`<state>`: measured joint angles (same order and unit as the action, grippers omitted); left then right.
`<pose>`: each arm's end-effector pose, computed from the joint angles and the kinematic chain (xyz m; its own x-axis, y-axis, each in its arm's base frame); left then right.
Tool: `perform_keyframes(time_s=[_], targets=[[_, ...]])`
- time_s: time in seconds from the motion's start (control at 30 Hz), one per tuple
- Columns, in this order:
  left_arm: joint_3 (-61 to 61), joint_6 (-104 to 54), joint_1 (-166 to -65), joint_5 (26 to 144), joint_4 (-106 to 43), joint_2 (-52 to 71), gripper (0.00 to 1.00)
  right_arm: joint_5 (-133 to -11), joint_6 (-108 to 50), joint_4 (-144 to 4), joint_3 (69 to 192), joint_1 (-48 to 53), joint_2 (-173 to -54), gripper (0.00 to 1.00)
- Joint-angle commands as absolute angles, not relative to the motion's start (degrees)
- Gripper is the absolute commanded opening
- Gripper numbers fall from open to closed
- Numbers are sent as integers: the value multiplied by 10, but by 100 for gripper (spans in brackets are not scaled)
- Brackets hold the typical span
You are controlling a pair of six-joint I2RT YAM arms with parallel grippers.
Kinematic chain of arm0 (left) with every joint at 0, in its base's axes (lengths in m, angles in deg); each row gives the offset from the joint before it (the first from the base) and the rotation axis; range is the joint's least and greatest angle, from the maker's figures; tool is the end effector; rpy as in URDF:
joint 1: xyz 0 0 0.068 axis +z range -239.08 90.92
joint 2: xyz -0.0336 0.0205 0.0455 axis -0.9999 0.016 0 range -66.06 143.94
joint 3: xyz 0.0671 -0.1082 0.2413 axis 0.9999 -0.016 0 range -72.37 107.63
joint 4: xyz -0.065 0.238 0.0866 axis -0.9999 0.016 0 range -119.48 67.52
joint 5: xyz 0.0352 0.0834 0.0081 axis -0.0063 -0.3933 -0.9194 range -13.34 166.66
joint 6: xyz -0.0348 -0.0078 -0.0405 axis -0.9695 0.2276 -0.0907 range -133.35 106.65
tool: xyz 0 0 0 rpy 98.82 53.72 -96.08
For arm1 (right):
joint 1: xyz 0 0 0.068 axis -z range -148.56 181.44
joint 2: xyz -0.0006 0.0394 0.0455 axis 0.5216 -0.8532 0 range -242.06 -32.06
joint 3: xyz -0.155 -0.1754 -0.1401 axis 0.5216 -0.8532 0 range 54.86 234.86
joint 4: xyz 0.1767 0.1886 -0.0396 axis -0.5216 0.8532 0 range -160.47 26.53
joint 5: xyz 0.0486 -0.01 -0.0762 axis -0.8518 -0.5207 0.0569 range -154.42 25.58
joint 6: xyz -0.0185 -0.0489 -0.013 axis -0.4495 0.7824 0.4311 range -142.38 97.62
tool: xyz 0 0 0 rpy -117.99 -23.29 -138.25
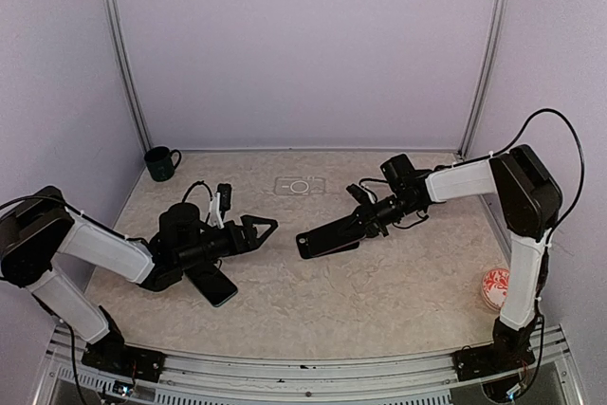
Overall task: Put the phone into the phone case
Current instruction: Adjust the phone case at the center of the board.
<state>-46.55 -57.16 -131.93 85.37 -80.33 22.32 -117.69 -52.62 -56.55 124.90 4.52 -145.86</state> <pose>0.2058 -0.1982 0.1654 -0.6479 -0.3323 -0.6854 0.4606 0.5458 -0.7000 0.3403 0.2047 0.1484 -0.9798 -0.1595 -0.1209 -0.1845 0.4857 0.8544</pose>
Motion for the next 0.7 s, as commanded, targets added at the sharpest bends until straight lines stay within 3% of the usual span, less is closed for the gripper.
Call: perform_keyframes(time_s=[0.0, 0.67], targets=[[-443, -539, -1322, 832, -783, 216, 99, -1213, -509, -562, 1271, 51, -1468, 0], [-464, -431, -1271, 708, -638, 56, 99, -1229, -510, -547, 1312, 54, -1494, 0]])
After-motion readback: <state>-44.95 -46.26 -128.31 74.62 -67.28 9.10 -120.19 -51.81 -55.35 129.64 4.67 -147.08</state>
